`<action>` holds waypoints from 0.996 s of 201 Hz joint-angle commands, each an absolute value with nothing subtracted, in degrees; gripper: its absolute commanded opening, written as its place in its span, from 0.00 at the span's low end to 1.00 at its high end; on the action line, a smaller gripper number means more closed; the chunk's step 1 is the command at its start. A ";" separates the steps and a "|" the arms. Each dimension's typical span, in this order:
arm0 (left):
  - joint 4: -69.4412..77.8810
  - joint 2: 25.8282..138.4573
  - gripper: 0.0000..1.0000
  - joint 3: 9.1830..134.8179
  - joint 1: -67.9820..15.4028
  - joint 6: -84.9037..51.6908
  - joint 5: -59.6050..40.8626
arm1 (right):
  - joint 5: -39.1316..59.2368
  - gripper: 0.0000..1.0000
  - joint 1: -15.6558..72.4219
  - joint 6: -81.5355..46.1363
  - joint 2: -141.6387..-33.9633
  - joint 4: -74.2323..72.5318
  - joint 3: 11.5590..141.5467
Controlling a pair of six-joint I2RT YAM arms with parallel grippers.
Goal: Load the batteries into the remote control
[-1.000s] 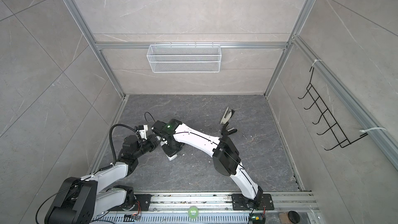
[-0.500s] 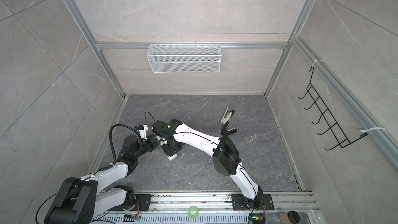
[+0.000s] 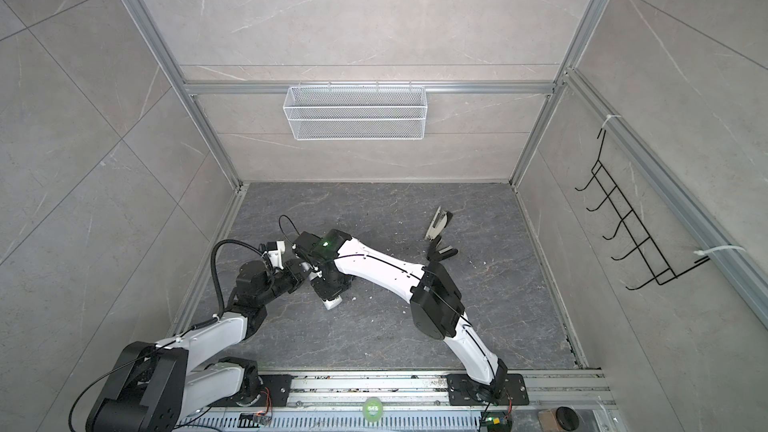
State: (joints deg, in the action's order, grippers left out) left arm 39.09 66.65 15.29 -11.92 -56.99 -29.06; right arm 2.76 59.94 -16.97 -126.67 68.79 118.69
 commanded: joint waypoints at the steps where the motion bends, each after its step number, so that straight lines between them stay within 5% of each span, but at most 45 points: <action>1: 42.66 65.32 0.00 15.42 -12.04 -56.32 -30.41 | 2.61 0.23 60.16 -17.84 -126.91 68.20 117.82; 105: 41.47 65.53 0.00 15.99 -12.03 -55.92 -32.73 | 2.26 0.48 60.46 -18.46 -123.99 69.09 119.74; 162: 36.52 65.09 0.00 18.13 -12.00 -54.50 -35.61 | 2.55 0.52 62.25 -16.26 -115.81 71.51 121.21; 200: 30.73 65.26 0.00 21.47 -12.19 -53.72 -40.53 | 3.52 0.52 64.28 -9.10 -103.33 62.74 108.38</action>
